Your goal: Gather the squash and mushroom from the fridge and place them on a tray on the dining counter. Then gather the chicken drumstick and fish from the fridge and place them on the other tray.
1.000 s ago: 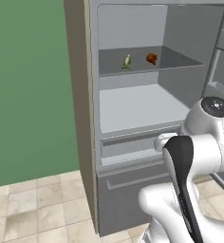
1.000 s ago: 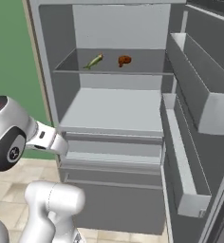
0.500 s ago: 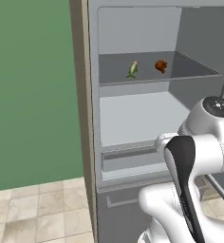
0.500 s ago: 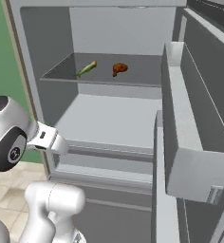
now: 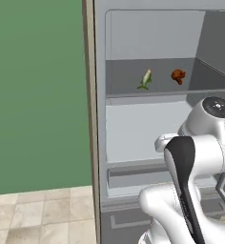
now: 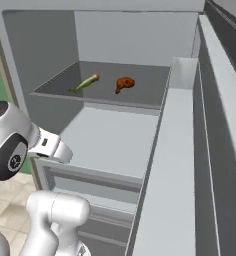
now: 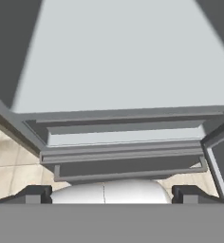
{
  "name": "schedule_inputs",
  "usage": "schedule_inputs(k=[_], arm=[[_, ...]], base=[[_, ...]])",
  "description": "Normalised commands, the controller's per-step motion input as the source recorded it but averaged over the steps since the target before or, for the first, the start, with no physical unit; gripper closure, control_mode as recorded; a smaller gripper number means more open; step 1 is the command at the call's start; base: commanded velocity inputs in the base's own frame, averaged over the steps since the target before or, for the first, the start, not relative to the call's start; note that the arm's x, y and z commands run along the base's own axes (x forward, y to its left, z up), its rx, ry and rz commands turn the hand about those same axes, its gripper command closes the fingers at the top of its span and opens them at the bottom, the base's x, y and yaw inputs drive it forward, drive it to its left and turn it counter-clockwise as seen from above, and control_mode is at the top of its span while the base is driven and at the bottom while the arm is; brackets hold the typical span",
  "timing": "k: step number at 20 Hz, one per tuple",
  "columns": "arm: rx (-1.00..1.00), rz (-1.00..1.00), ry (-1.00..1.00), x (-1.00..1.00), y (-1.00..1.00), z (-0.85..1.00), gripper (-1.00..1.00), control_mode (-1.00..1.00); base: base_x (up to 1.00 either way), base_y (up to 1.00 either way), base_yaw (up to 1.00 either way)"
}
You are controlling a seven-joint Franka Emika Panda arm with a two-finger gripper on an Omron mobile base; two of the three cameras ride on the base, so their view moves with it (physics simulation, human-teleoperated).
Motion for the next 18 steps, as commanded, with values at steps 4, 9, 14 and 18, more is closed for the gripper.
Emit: schedule_inputs(k=[4, 9, 14, 18], arm=[[0.00, 0.00, 0.00, 0.00, 0.00, 0.00, -1.00, 1.00], [0.00, 0.00, 0.00, 0.00, 0.00, 0.00, -1.00, 1.00], [0.00, 0.08, -0.10, 0.17, -0.29, 0.17, -1.00, -1.00], [0.00, 0.07, -0.17, -0.01, -0.37, 0.38, -1.00, -1.00]], base=[[0.48, -0.36, 0.18], [0.47, -0.40, 0.16], [0.09, -0.08, 0.03], [0.00, 0.00, 0.00]])
